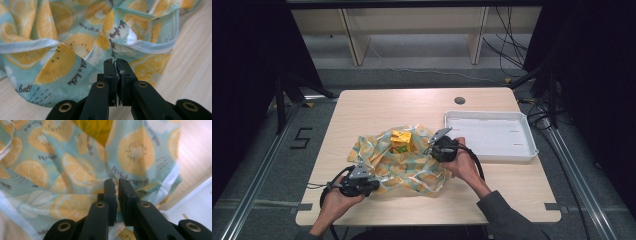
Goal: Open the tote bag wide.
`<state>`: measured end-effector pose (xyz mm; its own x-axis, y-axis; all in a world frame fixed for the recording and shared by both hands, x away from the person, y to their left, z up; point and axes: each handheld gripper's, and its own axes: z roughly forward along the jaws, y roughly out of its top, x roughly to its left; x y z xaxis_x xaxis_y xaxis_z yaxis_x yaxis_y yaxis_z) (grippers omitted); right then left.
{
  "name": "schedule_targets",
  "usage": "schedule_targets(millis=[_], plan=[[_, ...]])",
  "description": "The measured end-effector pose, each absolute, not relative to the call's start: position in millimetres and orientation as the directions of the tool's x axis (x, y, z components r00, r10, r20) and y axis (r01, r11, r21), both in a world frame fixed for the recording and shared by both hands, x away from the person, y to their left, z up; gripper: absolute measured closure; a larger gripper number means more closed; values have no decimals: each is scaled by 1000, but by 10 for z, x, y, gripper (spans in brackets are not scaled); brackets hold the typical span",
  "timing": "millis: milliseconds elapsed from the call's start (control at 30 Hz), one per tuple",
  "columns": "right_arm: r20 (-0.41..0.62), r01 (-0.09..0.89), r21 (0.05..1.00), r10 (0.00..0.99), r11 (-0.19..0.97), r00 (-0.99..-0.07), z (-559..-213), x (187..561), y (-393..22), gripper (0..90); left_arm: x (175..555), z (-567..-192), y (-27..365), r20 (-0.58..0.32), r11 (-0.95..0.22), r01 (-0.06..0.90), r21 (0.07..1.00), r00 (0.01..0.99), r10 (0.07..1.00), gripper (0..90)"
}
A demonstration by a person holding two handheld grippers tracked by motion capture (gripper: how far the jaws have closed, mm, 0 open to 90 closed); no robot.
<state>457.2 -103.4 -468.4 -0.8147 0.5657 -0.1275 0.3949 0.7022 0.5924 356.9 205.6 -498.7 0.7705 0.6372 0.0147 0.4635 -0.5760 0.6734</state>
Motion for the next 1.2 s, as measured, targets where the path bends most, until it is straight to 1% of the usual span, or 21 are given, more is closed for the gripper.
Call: schedule_targets(millis=[133, 167, 333, 433, 467, 500, 600, 667, 700, 733, 800, 833, 867, 900, 967, 1033, 1067, 1100, 1133, 1167, 1200], plan=[[-120, 402, 562, 552, 723, -825, -4779, 4593, -1015, 860, 3566, -5031, 2048, 0, -572, 488, 660, 760, 649, 865], [-120, 417, 543, 559, 729, -821, -4821, 4595, -1007, 861, 3574, -5036, 2071, 21, -585, 479, 654, 762, 648, 866], [-126, 412, 535, 552, 737, -824, -4886, 4611, -1003, 861, 3559, -5056, 2111, 9, -573, 504, 646, 746, 666, 861], [-122, 415, 536, 554, 735, -823, -4864, 4596, -988, 833, 3576, -5038, 2139, 21, -564, 513, 647, 727, 686, 856], [-119, 400, 549, 542, 734, -832, -4847, 4599, -986, 815, 3580, -5032, 2147, 23, -553, 515, 655, 718, 696, 856], [-148, 369, 590, 546, 718, -825, -4784, 4579, -976, 772, 3582, -5003, 2171, 20, -543, 513, 665, 714, 699, 840], [-156, 351, 631, 556, 692, -816, -4641, 4549, -961, 683, 3570, -4917, 2202, 58, -554, 474, 684, 722, 689, 793], [-124, 341, 668, 550, 661, -826, -4568, 4532, -947, 642, 3522, -4870, 2209, 47, -527, 478, 702, 708, 705, 754], [-112, 332, 685, 544, 649, -832, -4524, 4523, -946, 627, 3499, -4847, 2211, 41, -513, 477, 714, 703, 710, 711], [-108, 328, 692, 541, 643, -834, -4501, 4519, -940, 610, 3467, -4835, 2203, 23, -484, 485, 728, 689, 725, 682], [-82, 333, 699, 534, 633, -841, -4478, 4513, -924, 591, 3405, -4789, 2216, 28, -481, 472, 738, 692, 721, 639], [-78, 331, 704, 532, 628, -843, -4474, 4521, -918, 582, 3366, -4776, 2209, 9, -452, 475, 755, 682, 731, 615], [-72, 330, 704, 526, 629, -847, -4480, 4523, -908, 566, 3332, -4751, 2220, 7, -447, 469, 762, 684, 730, 608], [-54, 353, 695, 535, 627, -843, -4482, 4515, -891, 555, 3295, -4729, 2226, 3, -428, 465, 775, 675, 738, 589], [-52, 341, 700, 521, 627, -852, -4495, 4536, -877, 516, 3238, -4681, 2266, -6, -423, 457, 782, 685, 729, 541], [-44, 355, 707, 539, 611, -841, -4516, 4551, -846, 474, 3170, -4665, 2290, -7, -421, 460, 782, 681, 733, 503], [-54, 341, 715, 534, 611, -844, -4523, 4572, -838, 448, 3145, -4673, 2299, 6, -424, 448, 787, 681, 732, 483], [-39, 360, 715, 548, 600, -836, -4528, 4579, -823, 429, 3145, -4673, 2299, 6, -424, 448, 787, 681, 732, 458], [-35, 361, 710, 543, 605, -839, -4530, 4593, -816, 428, 3066, -4701, 2305, -7, -411, 461, 787, 672, 741, 439], [-56, 332, 713, 522, 617, -851, -4540, 4621, -804, 427, 3066, -4701, 2305, -7, -411, 461, 787, 672, 741, 425], [-56, 332, 713, 522, 617, -851, -4540, 4621, -804, 427, 3019, -4714, 2305, -19, -397, 477, 784, 658, 753, 425]])
